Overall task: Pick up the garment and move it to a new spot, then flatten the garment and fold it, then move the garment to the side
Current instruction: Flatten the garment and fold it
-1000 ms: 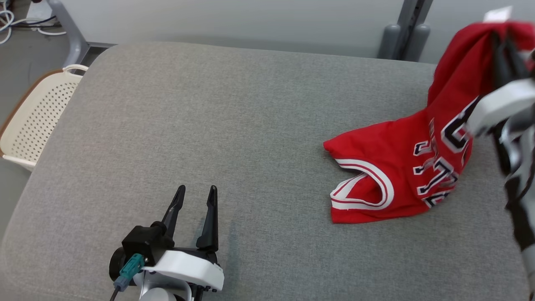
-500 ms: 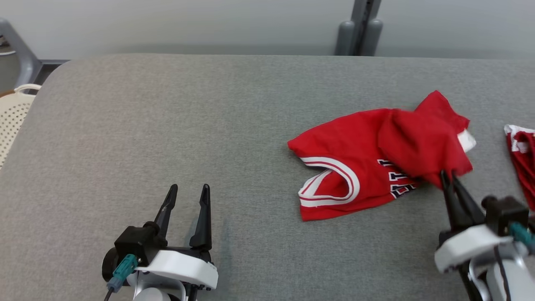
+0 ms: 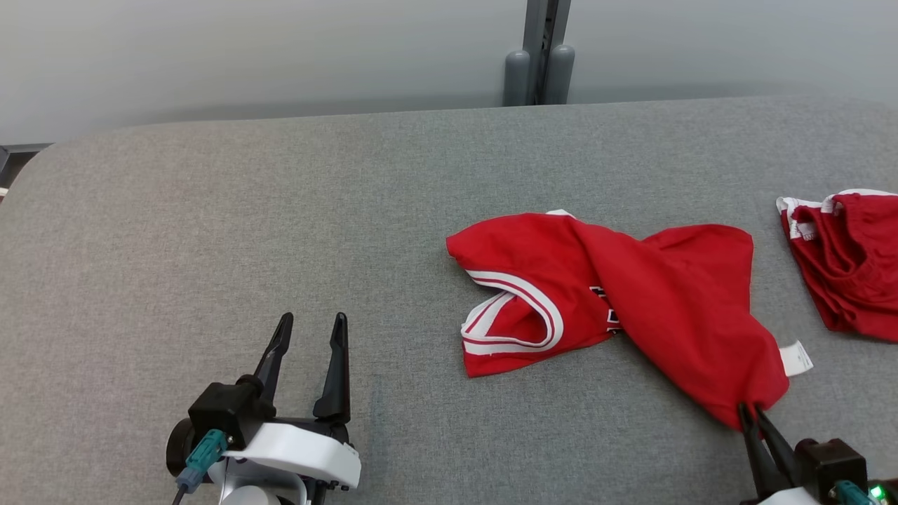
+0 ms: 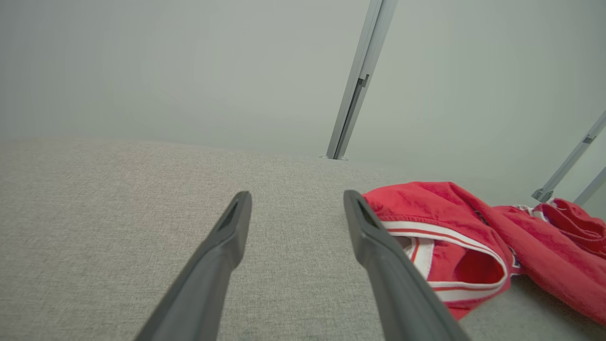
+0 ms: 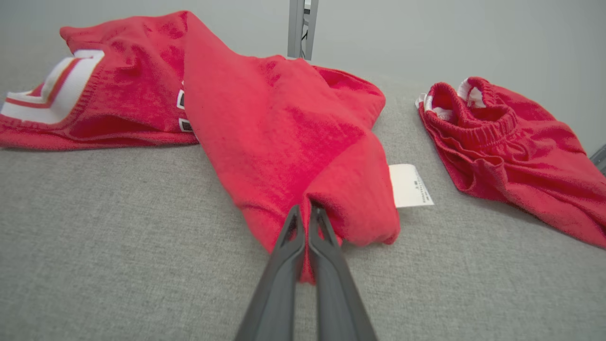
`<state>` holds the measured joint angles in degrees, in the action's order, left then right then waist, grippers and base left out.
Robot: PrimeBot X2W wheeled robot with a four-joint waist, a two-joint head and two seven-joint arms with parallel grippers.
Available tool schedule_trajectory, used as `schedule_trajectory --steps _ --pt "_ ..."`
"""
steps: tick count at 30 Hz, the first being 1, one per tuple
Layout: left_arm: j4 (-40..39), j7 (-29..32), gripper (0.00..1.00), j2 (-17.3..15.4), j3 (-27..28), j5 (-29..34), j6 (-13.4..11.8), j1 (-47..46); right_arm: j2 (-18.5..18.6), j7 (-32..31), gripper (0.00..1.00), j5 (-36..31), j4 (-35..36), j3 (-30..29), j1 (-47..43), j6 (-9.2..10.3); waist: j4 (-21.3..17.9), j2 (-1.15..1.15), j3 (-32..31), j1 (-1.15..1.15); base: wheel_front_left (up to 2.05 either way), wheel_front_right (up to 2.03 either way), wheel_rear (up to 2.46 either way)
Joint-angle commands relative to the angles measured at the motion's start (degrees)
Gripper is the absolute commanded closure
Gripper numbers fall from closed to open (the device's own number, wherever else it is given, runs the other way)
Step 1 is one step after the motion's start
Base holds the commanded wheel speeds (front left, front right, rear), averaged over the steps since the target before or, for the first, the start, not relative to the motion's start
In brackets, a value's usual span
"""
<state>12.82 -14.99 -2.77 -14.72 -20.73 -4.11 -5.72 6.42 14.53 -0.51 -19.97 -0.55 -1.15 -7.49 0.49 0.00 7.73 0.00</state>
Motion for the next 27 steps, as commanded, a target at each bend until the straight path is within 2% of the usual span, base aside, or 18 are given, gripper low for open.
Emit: schedule_trajectory --steps 1,5,7,9,13,17,23,27 --pt "0.17 -0.26 0.00 -0.26 0.22 0.21 0.09 0.32 -0.10 -0.60 0.00 -0.05 -0.87 -0.07 -0.72 -0.02 -0.24 0.00 -0.32 0.00 0.00 0.00 0.00" --pt "0.34 -0.26 0.00 -0.25 0.08 0.17 0.19 0.36 -0.26 -0.89 0.00 4.67 -0.69 1.84 -1.21 -0.02 -0.20 0.00 -0.69 0.00 0.00 0.00 0.00" --pt "0.40 -0.26 0.00 -0.26 0.03 0.09 0.26 0.38 1.76 -1.47 0.00 7.10 0.88 5.47 -1.31 -0.01 0.06 0.00 -0.85 0.00 0.00 0.00 0.00" --pt "0.44 -0.26 0.00 -0.25 -0.07 -0.02 0.24 0.43 2.51 -1.82 0.00 8.99 2.14 6.68 -1.35 -0.01 0.29 0.00 -0.94 0.00 0.00 0.00 0.00" --pt "0.33 -0.26 0.00 -0.26 -0.32 -0.46 -0.09 0.48 6.13 -4.63 0.00 14.84 9.29 10.05 -0.10 -0.01 1.51 0.00 -1.23 0.00 0.00 0.00 0.00" --pt "0.30 -0.26 0.00 -0.30 -0.97 -1.12 -0.28 0.33 9.49 -9.80 0.00 15.95 15.44 8.86 1.28 -0.01 3.71 0.00 -1.63 0.00 0.00 0.00 0.00" --pt "0.10 -0.26 0.00 -0.27 -1.26 -1.65 -0.66 0.54 10.53 -16.61 0.00 15.56 22.47 3.56 3.85 -0.02 7.09 0.00 -1.97 0.00 0.00 0.00 0.00" --pt "0.40 -0.26 0.00 -0.23 -1.75 -1.50 -0.16 0.33 12.84 -22.64 0.00 14.83 21.31 5.39 8.12 -0.01 8.56 0.00 -1.70 0.00 0.00 0.00 0.00"
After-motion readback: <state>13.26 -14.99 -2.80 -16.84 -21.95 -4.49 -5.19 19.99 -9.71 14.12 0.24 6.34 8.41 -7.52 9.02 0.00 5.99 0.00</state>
